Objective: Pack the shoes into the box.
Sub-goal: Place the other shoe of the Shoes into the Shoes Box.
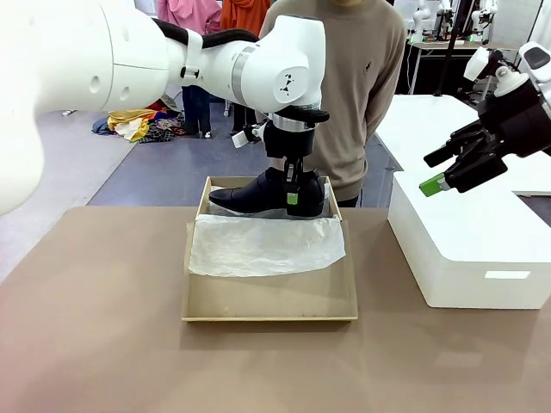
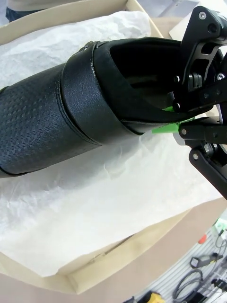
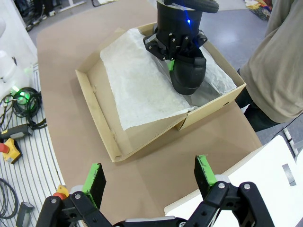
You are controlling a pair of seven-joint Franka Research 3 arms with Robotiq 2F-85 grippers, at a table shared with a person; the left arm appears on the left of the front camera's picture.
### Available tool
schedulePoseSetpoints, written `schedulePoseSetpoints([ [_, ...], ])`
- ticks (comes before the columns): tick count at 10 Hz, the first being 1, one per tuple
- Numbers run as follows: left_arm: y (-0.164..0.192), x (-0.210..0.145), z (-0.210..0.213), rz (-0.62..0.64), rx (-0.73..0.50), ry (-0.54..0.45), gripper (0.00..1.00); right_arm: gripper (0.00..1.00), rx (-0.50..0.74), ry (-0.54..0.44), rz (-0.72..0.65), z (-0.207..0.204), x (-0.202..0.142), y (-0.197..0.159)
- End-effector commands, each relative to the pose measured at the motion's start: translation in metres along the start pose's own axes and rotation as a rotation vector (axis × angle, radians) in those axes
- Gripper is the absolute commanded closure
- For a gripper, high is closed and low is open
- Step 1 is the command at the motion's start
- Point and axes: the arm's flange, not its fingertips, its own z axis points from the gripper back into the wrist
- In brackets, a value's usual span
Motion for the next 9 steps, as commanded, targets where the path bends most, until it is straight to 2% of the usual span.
schedulePoseSetpoints([
  [1,-0.004,-0.001,0.002,0.067,-0.013,-0.031,1.0,0.0,0.014,-0.028,0.004,-0.001,0.001,-0.002],
  [9,-0.004,-0.003,-0.031,0.093,0.02,-0.036,1.0,0.0,0.014,-0.028,0.004,-0.001,0.001,-0.002],
])
